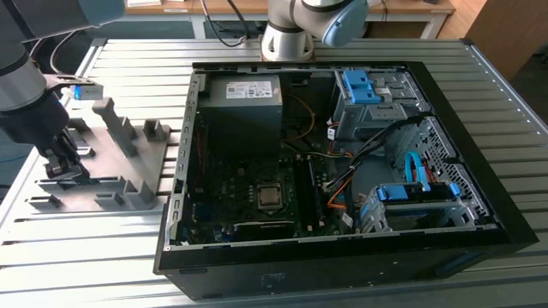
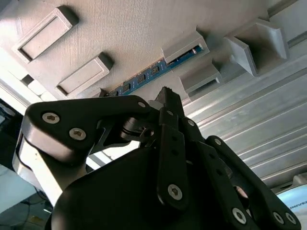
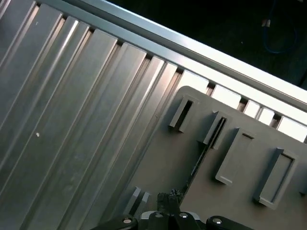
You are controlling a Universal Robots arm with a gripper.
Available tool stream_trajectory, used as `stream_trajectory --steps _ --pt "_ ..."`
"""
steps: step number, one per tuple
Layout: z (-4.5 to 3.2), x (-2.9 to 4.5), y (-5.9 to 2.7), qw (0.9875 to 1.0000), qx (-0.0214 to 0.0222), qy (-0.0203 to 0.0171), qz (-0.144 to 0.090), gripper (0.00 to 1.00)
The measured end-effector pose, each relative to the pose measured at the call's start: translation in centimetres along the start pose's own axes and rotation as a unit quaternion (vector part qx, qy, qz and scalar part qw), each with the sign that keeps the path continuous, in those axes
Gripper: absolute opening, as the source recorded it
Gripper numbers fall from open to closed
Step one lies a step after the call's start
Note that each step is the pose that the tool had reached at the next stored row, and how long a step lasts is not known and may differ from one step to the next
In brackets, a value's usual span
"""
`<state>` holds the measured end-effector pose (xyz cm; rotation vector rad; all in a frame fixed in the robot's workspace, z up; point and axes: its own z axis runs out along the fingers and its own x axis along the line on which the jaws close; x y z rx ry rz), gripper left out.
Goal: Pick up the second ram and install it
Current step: 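Pick up the second ram and move it above second insertion slot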
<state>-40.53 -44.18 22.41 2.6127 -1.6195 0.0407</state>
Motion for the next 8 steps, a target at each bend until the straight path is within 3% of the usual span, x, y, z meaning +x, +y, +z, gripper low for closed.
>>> stream_trajectory --steps 6,8 --pt "0.03 0.00 0.00 0.9986 0.0031 0.0023 -0.052 0.10" --pt "0.05 -0.02 -0.01 0.9985 0.0032 0.0023 -0.054 0.10"
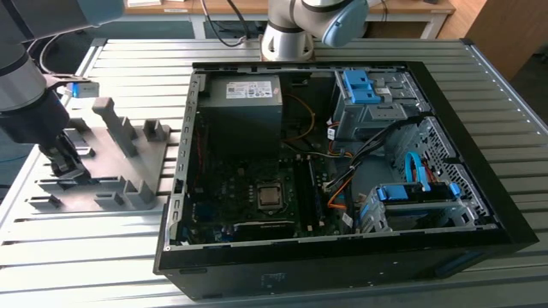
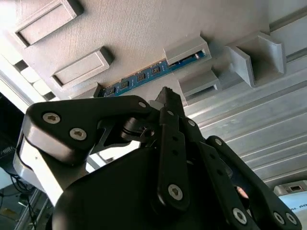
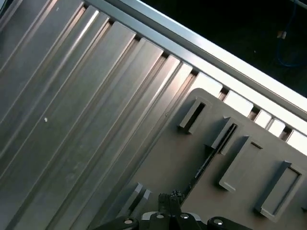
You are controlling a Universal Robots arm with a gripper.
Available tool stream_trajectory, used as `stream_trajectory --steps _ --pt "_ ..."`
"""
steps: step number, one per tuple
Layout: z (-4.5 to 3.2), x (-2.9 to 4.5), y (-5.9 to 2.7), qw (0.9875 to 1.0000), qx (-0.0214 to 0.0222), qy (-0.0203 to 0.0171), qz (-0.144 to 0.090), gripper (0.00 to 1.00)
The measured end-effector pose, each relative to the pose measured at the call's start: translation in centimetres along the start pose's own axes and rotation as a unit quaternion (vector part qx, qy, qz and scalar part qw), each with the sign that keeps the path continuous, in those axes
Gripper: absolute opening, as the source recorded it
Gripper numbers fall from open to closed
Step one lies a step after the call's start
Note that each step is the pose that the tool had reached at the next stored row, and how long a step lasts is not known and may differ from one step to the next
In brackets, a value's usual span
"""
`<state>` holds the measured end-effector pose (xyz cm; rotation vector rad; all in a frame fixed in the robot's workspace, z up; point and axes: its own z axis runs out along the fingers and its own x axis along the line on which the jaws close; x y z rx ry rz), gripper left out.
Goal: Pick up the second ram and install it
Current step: 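Pick up the second ram and move it above second insertion slot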
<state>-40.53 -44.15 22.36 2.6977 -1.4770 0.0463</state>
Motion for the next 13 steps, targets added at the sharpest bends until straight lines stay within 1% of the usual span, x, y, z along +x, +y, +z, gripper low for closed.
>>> stream_trajectory --steps 3,6,9,13 --pt "0.06 -0.02 0.00 0.9997 -0.0015 -0.0010 0.024 0.10" --pt "0.13 -0.01 -0.01 0.9987 -0.0030 -0.0022 0.051 0.10" --pt "0.19 -0.02 -0.01 0.9969 -0.0046 -0.0034 0.078 0.10" --pt "0.26 -0.02 -0.01 0.9940 -0.0060 -0.0055 0.110 0.10"
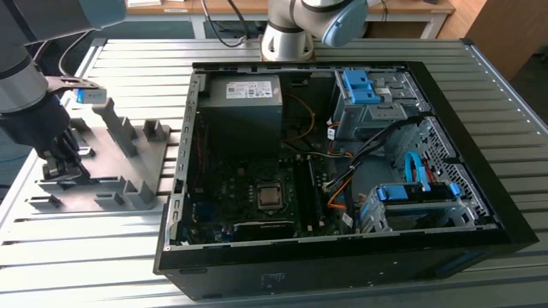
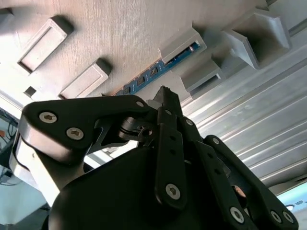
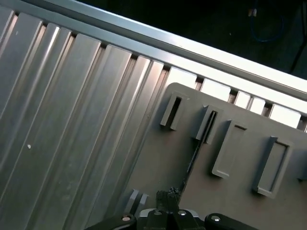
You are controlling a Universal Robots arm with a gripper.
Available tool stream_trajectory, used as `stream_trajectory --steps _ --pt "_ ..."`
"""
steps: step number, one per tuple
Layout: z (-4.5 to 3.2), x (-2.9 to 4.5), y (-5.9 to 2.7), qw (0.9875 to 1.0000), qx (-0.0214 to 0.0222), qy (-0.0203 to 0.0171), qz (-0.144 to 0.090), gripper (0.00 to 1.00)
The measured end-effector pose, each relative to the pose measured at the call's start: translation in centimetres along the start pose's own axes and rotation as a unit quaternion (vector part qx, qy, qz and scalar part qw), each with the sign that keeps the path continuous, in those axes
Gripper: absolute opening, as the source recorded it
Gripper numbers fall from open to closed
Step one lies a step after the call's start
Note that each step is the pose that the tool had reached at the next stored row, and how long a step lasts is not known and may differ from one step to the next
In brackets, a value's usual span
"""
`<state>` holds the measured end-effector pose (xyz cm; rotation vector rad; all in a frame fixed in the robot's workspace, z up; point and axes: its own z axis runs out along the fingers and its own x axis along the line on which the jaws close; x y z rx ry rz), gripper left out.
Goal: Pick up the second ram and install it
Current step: 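Pick up the second ram and move it above second insertion slot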
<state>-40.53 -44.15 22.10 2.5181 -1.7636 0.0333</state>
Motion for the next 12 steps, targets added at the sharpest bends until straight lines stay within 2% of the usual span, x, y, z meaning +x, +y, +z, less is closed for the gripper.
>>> stream_trajectory --steps 3,5,6,8,10,11,12 --pt "0.04 0.00 0.00 0.9998 -0.0007 -0.0023 0.022 0.10" --pt "0.06 0.00 0.00 0.9994 -0.0006 -0.0055 0.035 0.10" --pt "0.08 0.00 0.01 0.9992 0.0006 -0.0096 0.039 0.10" --pt "0.07 -0.03 0.06 0.9988 0.0055 -0.0258 0.042 0.10" --pt "0.07 -0.04 0.09 0.9981 0.0092 -0.0384 0.047 0.10" --pt "0.07 -0.04 0.10 0.9977 0.0097 -0.0408 0.053 0.10" --pt "0.10 -0.05 0.09 0.9972 0.0097 -0.0411 0.062 0.10"
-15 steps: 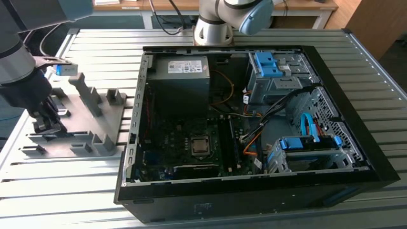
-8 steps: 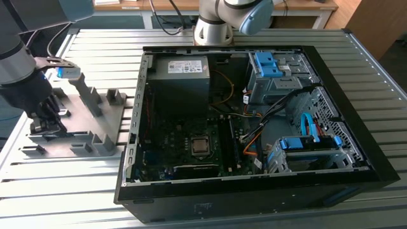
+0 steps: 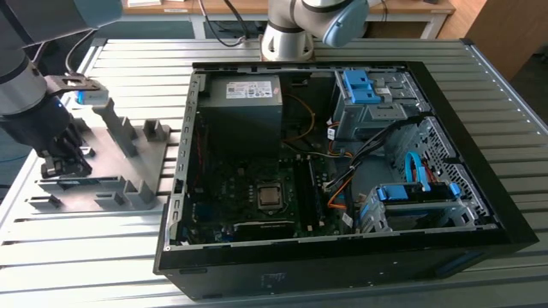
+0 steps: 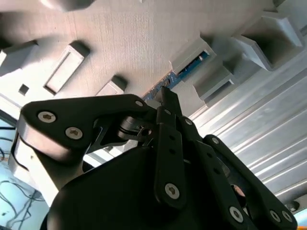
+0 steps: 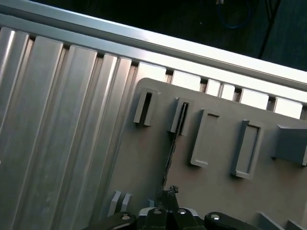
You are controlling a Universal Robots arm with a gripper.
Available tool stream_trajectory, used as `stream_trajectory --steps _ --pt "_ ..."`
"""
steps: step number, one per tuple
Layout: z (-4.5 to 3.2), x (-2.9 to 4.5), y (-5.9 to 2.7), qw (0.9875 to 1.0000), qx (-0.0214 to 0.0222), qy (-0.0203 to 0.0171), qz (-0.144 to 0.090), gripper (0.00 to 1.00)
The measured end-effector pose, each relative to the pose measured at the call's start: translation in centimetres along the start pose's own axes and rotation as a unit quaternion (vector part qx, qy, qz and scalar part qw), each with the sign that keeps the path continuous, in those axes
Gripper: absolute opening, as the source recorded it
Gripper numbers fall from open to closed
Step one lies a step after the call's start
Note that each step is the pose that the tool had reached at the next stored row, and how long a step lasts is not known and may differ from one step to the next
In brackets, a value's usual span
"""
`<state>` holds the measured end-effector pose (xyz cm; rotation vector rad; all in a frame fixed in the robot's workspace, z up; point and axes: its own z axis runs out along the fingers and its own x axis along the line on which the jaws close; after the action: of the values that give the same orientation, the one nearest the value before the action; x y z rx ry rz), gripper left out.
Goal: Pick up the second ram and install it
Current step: 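Pick up the second ram and move it above second insertion slot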
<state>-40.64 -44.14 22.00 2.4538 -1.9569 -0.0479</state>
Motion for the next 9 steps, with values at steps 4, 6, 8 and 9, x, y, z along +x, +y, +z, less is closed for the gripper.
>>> stream_trajectory --steps 4,6,8,9 --pt "0.14 0.01 0.00 0.9994 0.0008 -0.0008 0.036 0.10" --pt "0.21 0.01 0.00 0.9985 0.0012 -0.0012 0.055 0.10" --pt "0.28 0.01 0.00 0.9974 0.0016 -0.0016 0.073 0.10" --pt "0.31 0.01 0.00 0.9967 0.0018 -0.0018 0.082 0.10"
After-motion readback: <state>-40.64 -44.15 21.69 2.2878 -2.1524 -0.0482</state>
